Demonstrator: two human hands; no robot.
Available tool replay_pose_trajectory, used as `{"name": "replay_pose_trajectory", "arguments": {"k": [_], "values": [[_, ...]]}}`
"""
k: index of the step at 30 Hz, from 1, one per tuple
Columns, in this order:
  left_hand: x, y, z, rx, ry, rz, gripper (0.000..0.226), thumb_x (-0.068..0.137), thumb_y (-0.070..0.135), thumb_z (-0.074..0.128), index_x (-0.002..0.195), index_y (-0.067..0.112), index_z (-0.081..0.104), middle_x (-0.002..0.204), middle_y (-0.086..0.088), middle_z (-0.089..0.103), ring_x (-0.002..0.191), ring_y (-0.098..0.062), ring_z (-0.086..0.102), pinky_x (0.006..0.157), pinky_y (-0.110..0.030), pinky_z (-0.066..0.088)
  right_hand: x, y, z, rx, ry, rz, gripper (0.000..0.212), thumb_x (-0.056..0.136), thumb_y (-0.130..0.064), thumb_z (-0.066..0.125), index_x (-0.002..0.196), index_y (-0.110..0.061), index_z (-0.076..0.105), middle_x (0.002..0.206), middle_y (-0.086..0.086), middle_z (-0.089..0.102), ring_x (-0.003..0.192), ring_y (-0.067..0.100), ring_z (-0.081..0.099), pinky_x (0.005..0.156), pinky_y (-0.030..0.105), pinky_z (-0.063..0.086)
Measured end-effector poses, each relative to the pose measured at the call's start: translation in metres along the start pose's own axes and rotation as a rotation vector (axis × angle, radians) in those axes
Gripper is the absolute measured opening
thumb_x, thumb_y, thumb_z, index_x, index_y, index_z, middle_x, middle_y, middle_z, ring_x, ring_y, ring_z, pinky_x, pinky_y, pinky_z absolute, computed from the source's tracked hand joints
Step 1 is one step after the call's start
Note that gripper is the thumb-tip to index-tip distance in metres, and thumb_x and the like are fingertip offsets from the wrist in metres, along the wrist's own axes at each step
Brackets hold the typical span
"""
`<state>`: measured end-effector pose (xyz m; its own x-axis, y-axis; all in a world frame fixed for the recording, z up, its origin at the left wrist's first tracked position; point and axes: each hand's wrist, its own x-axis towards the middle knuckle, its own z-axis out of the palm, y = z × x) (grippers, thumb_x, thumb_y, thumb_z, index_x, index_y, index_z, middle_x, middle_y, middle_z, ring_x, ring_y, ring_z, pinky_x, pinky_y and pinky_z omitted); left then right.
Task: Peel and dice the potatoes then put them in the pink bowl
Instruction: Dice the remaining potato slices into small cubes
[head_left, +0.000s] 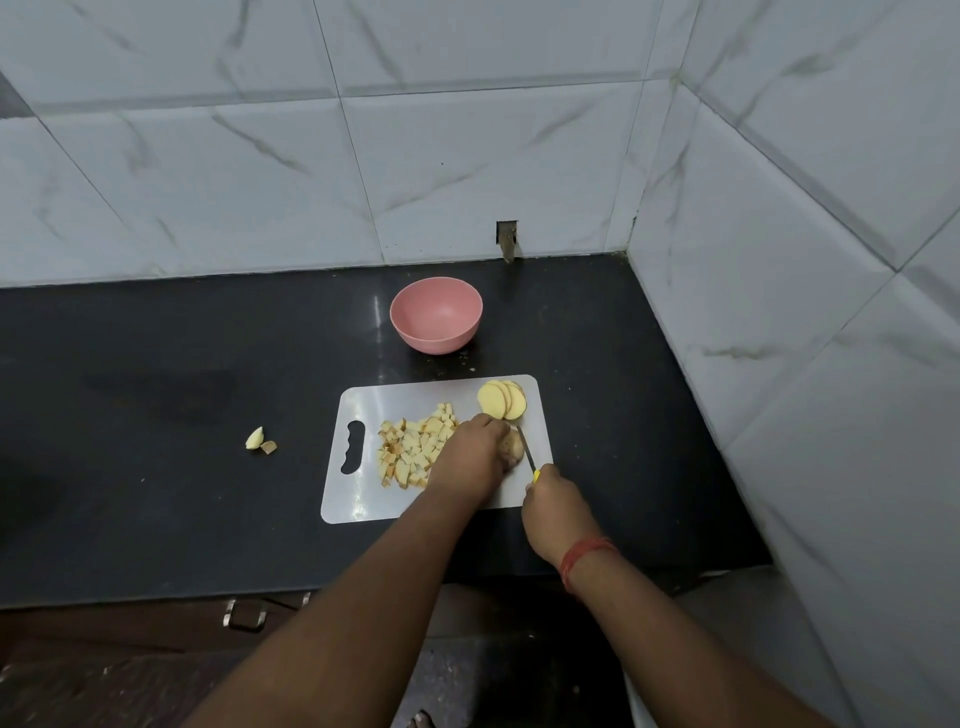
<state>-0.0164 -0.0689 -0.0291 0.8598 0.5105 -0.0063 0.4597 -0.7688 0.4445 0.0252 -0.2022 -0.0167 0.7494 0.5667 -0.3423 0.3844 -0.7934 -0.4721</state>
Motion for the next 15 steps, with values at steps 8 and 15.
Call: {"name": "replay_pose_trajectory", "arguments": {"k": [8, 15], "values": [[0.001, 0.001, -0.001, 0.026, -0.009, 0.002, 0.040, 0.086, 0.021, 0.074, 0.124, 0.015, 0.064, 0.114, -0.006, 0.060, 0.101, -0.025, 0.059, 0.080, -0.030, 0.044, -0.004, -0.010, -0.003, -0.004, -0.021, 0.005, 0.022, 0.098, -0.007, 0.039, 0.119, 0.000, 0.044, 0.118, 0.019, 0.060, 0.104, 0.033, 0.062, 0.071, 0.030, 0.042], [0.002, 0.000, -0.005, 0.066, -0.042, 0.041, 0.030, 0.088, 0.017, 0.068, 0.117, 0.011, 0.067, 0.108, -0.008, 0.061, 0.096, -0.028, 0.061, 0.078, -0.034, 0.048, -0.002, -0.016, -0.008, 0.016, -0.109, -0.006, 0.026, 0.096, -0.011, 0.041, 0.119, -0.002, 0.048, 0.116, 0.018, 0.057, 0.106, 0.034, 0.058, 0.073, 0.028, 0.043]]}}
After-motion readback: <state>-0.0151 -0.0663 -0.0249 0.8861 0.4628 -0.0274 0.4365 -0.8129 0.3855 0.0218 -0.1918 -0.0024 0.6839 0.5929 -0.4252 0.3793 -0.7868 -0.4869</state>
